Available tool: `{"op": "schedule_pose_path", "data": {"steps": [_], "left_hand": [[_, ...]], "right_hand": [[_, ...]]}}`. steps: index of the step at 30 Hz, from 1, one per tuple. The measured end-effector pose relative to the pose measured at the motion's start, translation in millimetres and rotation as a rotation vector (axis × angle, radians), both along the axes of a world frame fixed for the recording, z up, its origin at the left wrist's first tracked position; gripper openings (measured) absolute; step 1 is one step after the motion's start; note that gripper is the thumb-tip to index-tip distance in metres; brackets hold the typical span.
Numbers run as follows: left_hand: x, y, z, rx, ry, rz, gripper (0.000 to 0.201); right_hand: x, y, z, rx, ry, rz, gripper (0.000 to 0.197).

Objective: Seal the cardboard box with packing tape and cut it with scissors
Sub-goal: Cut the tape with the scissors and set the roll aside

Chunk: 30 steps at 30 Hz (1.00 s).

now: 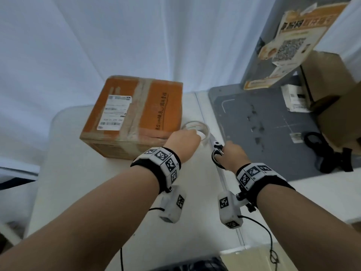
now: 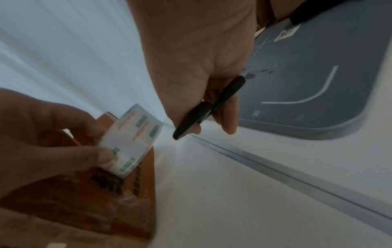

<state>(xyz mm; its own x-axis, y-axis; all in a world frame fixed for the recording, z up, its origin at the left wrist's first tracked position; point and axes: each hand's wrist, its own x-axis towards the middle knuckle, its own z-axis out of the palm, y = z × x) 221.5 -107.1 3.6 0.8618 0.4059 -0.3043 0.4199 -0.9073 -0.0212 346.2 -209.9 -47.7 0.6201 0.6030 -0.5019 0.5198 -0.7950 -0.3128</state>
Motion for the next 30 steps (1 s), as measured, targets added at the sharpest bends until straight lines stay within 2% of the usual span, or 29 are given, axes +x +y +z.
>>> {"op": "schedule_pose_path", "data": {"steps": [9,18,21,25,28,30], "left_hand": [[16,-13,-40,0.040,0.195,0.007,0.031],[4,-23,-52,0.050,0.280,-0.032,0.030],[2,-22,-54,0.042,0.262,-0.026,0.029],[-3,-18,-39,0.006,0.134,-0.001,0.027],[-15,-4,-15,-0.023,-0.140,-0.101,0.028],[-34,11,3,0.004,-0.369,-0.120,0.026]], "right_hand": [[-7,-24,-28,-0.036,-0.128,0.196,0.038],[-3,-3,-55,0.026,-0.088,0.097,0.031],[3,2,-56,-0.003,-0.064,0.149,0.030],[8,6,-33,-0.027,-0.097,0.233,0.018],[7,21,-1,0.191,-0.105,0.162,0.026],[-3,37,22,0.384,-0.113,0.193,0.025]]}}
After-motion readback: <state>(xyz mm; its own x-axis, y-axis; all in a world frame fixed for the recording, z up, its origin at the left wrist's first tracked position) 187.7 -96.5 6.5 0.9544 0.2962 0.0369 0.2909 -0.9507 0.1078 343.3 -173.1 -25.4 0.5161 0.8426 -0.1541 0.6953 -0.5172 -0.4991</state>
